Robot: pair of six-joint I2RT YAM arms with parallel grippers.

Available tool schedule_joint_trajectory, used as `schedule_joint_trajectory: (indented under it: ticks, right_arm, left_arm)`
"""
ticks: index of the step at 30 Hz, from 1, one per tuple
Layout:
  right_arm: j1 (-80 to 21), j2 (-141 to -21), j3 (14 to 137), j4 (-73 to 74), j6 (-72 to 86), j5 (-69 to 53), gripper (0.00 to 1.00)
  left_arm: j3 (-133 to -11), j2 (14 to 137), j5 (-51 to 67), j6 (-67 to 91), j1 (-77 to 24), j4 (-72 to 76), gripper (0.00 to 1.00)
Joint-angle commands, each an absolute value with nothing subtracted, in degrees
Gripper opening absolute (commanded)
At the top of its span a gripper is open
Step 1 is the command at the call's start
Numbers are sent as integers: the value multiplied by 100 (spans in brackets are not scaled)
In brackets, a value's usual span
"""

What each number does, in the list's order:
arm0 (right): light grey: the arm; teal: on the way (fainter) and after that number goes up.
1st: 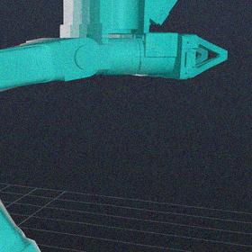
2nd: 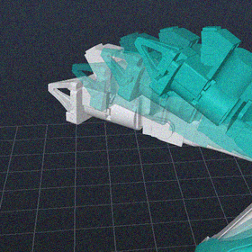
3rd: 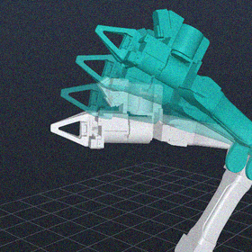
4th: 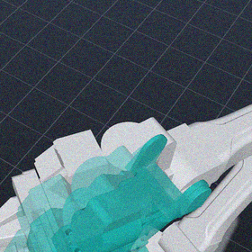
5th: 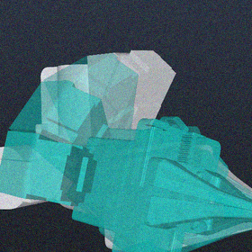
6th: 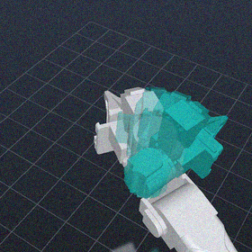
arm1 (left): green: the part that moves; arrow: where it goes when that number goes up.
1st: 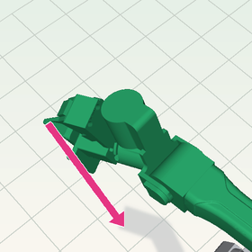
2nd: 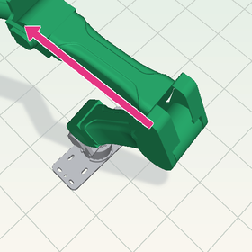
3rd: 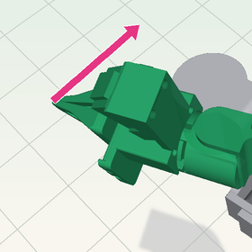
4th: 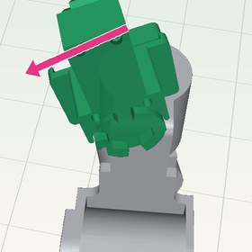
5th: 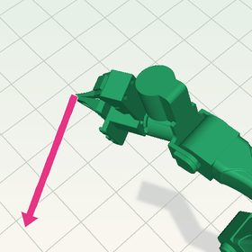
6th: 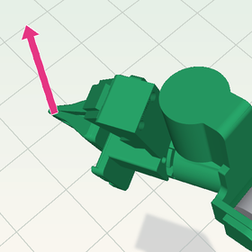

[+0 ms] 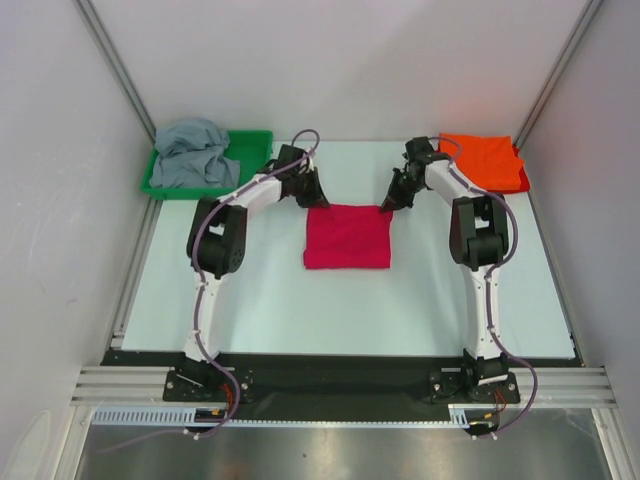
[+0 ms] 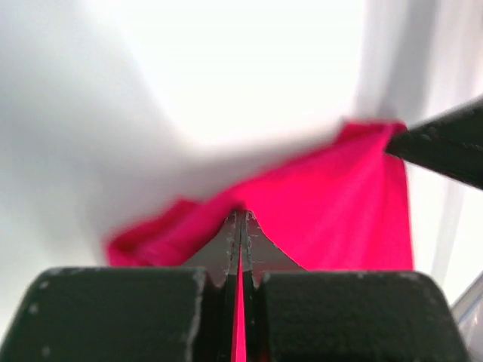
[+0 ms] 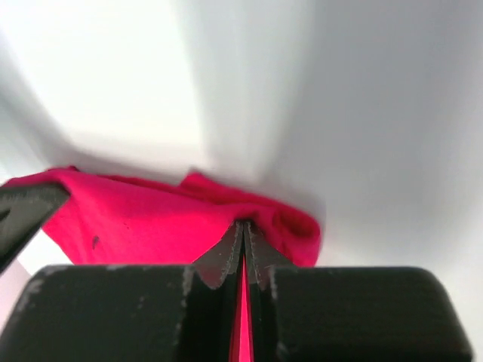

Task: Fold and stack the t-shirts
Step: Fold the tshirt

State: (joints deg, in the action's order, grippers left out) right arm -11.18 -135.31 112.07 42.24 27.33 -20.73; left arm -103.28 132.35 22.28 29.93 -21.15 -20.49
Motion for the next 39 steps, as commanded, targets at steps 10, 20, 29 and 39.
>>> schedule_joint_trajectory:
  ticks: [10, 20, 29, 39]
  right_arm:
    - [-1090, -12887, 11445, 4622, 2619, -2249, 13]
    - [-1546, -10706, 8378, 3897, 2531, -3303, 29]
    - [-1556, -10889, 7296, 3051, 2356, -4113, 4]
    - [-958, -11373, 6812, 2979, 1881, -3867, 0]
  left_arm:
    - [-10312, 12170, 1899, 2540, -1827, -2065, 5]
    - [-7088, 10038, 2530, 3154, -2557, -1295, 6]
    - [-6521, 10555, 2989, 3516, -2584, -702, 1]
    - [-6399, 11268, 2637, 3270, -2259, -966, 0]
